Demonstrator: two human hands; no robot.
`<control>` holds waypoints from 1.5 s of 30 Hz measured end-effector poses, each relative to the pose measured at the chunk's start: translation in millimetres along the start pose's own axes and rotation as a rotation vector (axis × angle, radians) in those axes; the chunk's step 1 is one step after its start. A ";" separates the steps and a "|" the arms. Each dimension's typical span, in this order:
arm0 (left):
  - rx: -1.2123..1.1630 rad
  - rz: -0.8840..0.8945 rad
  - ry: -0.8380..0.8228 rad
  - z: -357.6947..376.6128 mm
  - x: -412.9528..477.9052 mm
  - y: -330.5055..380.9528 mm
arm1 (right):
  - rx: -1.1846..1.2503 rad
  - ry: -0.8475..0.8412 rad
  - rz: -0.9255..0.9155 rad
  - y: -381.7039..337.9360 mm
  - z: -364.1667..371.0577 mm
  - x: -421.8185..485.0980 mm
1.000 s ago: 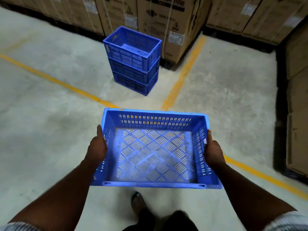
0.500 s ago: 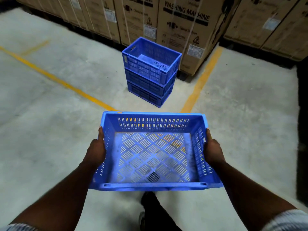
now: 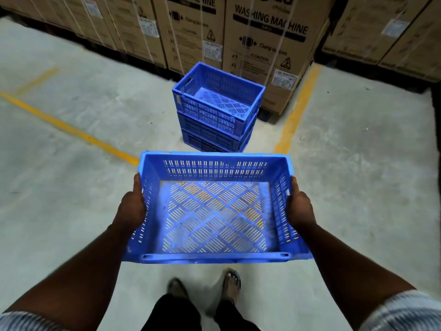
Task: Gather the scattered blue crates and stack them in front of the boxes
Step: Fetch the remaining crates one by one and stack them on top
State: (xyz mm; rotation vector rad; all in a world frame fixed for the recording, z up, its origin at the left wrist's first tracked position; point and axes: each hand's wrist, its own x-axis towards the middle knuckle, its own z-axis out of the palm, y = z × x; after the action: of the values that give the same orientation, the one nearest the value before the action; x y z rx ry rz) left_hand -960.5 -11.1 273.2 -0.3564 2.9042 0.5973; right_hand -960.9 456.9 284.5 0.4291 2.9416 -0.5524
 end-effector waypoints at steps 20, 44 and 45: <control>0.016 0.201 0.047 -134.9 306.2 -52.2 | 0.100 0.188 0.110 -223.1 17.3 142.3; -0.133 0.271 0.017 -144.5 603.3 121.8 | 0.215 0.324 0.196 -240.7 -20.7 433.4; -0.137 0.278 0.013 -143.0 611.6 128.3 | 0.212 0.325 0.196 -238.8 -21.8 442.7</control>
State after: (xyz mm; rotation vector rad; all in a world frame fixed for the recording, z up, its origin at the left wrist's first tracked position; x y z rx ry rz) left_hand -1595.7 -76.8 329.3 0.0317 2.9548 0.8400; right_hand -1455.0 364.0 311.8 0.8990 3.0979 -0.8426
